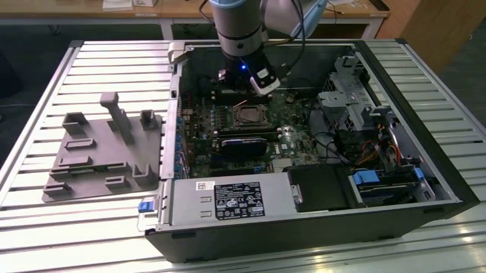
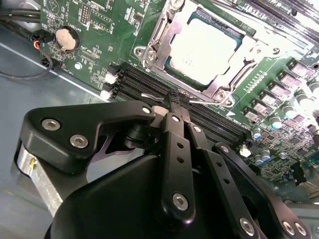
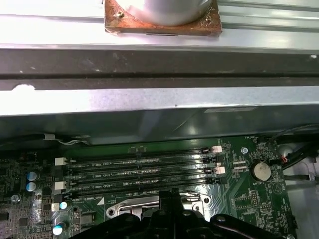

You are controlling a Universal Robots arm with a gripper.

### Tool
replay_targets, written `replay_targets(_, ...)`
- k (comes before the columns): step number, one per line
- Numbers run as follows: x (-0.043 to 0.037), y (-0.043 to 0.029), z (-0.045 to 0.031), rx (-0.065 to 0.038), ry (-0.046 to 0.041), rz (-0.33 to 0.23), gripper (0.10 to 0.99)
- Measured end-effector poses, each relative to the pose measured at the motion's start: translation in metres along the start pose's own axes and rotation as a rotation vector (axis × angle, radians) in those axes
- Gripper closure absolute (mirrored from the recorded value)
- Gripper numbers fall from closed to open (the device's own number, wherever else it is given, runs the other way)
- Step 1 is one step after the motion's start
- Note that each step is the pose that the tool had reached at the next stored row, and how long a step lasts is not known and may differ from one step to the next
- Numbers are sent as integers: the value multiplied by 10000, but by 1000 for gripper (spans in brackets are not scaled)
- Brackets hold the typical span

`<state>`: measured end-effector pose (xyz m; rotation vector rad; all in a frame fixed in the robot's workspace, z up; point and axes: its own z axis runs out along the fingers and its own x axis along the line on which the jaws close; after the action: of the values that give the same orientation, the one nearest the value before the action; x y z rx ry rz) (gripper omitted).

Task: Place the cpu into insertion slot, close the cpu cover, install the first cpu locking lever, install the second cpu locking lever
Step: 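Install the first cpu locking lever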

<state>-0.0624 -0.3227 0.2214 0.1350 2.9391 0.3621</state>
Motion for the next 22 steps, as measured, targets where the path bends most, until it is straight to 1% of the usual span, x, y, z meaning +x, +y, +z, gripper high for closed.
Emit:
replay_targets(5,6,16,28,182,-24,13,980)
replay_targets(9,10,30,42,280,-37,20,980)
replay_targets(13,15,61,61,331,-45,27,980)
replay_targets(17,17,81,70,407,-51,16,980)
replay_targets(20,18,81,72,412,-56,14,980)
replay_targets(21,19,80,75,409,-73,12,980)
replay_targets(22,20,79,79,406,-118,4,980)
